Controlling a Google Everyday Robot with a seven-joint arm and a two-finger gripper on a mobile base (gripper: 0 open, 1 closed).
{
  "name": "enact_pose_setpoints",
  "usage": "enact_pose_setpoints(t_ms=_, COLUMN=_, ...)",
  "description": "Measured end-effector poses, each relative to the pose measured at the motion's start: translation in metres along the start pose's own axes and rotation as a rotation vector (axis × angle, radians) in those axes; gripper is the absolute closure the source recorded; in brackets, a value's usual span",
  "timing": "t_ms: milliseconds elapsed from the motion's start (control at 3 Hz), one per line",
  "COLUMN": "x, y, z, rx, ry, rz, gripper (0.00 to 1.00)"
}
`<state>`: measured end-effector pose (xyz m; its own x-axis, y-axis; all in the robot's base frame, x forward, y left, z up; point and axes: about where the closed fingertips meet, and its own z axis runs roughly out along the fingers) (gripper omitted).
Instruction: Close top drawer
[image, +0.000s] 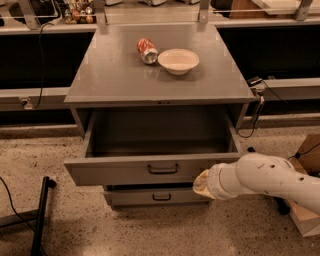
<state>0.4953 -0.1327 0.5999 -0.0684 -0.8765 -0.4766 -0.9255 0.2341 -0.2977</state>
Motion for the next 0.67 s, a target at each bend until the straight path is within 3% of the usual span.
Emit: enact_pose_setpoints(t_ms=667, x=-0.0010, y=-0.0078, z=0.0042, rx=0.013, ry=0.027, rz=-0.035, gripper=1.00)
